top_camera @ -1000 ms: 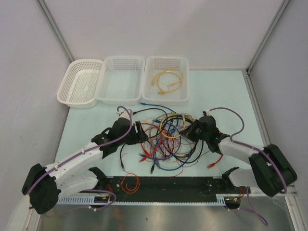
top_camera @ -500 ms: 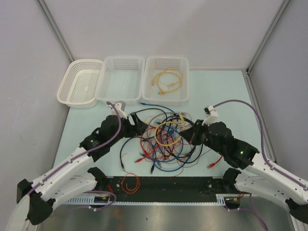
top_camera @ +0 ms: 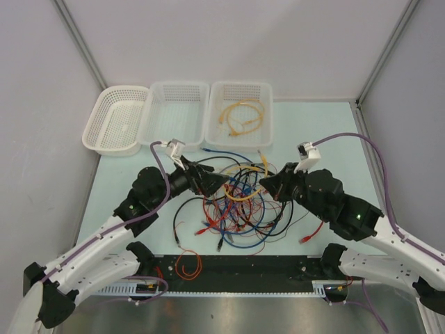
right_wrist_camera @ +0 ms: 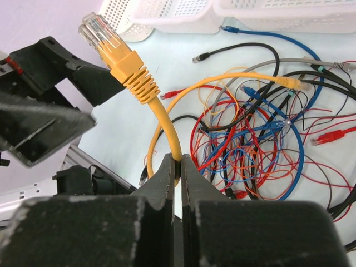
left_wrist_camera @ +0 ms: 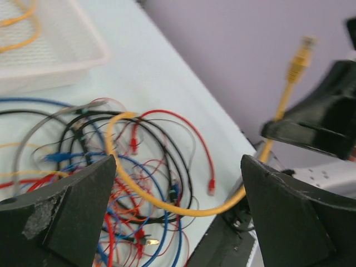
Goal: Untangle the cables
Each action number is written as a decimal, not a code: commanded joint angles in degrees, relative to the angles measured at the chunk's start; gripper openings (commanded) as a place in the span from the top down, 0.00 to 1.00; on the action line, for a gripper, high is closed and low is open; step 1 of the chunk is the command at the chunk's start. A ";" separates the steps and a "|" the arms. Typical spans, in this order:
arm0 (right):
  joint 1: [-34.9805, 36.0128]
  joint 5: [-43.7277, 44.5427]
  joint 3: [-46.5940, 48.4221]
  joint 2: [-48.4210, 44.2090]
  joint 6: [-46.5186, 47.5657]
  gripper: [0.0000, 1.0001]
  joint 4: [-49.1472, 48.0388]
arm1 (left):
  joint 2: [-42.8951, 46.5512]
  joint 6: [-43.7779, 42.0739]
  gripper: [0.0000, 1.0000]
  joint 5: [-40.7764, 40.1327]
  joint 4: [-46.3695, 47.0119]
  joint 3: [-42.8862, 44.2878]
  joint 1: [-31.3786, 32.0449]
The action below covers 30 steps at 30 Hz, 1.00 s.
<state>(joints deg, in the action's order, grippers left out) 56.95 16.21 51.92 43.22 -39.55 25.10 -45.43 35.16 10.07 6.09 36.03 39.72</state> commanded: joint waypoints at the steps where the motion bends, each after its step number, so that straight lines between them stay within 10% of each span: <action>1: 0.09 2.07 3.19 2.30 0.97 1.00 -0.76 | -0.36 -2.63 0.01 13.30 14.20 -1.40 1.05; 20: -6.76 -13.20 3.36 4.06 -3.78 1.00 -6.99 | -13.98 -22.59 0.08 4.00 5.60 4.57 15.12; 23: -7.29 -14.88 3.36 3.71 -4.13 1.00 -7.44 | -15.04 -22.85 0.27 -0.47 4.90 5.54 15.12; 26: -8.25 -14.98 3.36 2.84 -4.13 1.00 -7.35 | -15.91 -23.29 0.85 -4.08 2.80 7.29 15.03; 28: -8.69 -14.98 3.36 2.39 -3.69 0.96 -6.65 | -16.27 -23.64 1.00 -3.83 0.96 9.31 15.03; 30: -9.31 -14.54 3.36 1.78 -3.43 0.58 -6.12 | -16.27 -23.56 1.00 -3.74 -0.02 10.54 15.03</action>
<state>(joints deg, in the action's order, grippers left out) 48.31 3.57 53.01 47.53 -43.51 19.64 -61.58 12.62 11.20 8.05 41.67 55.55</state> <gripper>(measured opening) 0.134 0.038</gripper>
